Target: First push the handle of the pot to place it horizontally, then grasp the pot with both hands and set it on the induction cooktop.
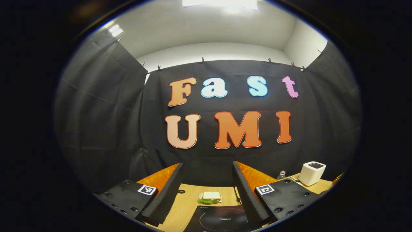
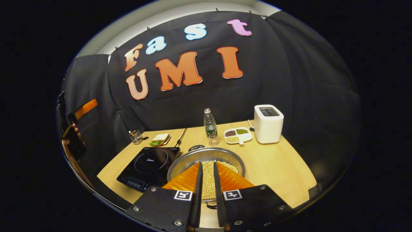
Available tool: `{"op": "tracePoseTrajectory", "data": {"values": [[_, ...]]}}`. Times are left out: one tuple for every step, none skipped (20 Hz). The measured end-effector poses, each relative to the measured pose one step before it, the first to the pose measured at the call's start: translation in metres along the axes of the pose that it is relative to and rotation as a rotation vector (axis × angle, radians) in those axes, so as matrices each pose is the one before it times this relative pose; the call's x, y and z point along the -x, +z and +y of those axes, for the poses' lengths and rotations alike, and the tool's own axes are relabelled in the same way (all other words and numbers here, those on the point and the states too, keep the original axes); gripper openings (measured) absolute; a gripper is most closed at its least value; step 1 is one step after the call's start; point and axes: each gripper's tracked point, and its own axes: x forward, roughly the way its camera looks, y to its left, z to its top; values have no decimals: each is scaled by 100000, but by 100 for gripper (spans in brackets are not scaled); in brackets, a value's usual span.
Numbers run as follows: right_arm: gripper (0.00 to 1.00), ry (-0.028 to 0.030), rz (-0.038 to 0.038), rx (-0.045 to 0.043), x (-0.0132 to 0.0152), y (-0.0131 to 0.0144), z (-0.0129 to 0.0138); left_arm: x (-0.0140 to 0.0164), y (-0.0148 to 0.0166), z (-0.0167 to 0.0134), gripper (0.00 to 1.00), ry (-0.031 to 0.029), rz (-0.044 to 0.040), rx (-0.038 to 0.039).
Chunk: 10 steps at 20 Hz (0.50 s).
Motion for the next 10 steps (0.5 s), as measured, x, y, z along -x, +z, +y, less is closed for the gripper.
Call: {"op": "tracePoseTrajectory", "data": {"values": [[14, 1031, 2265, -1657, -342, -893, 193, -66, 172, -105, 96, 188, -519, 511], [11, 779, 3766, -1539, -492, -1128, 158, -167, 210, -107, 96, -311, -365, 608], [5, 484, 3617, -1661, -372, -1178, 53, -93, 30, -54, 96, -81, -308, -4], [4, 282, 3005, -1425, -351, -983, 50, 85, 236, -4, 96, 273, -488, -181], [0, 659, 2131, -1162, -47, -770, 153, 92, 140, -178, 96, -360, -444, 42], [0, 1394, 1816, -744, -120, -516, 255, 35, 22, -80, 96, -338, -315, 48], [0, 1469, 1785, -1247, -74, -548, 334, -14, 172, 86, 96, 25, -372, 3], [0, 419, 2090, -3080, -339, -362, 42, 21, 37, 41, 96, 104, -291, -11], [0, 1142, 2673, -3858, -225, -663, 212, 165, 65, 171, 96, 425, -444, 177], [0, 1991, 3056, -3882, -110, -691, 304, 98, 102, 319, 96, 787, -644, 37]]}}
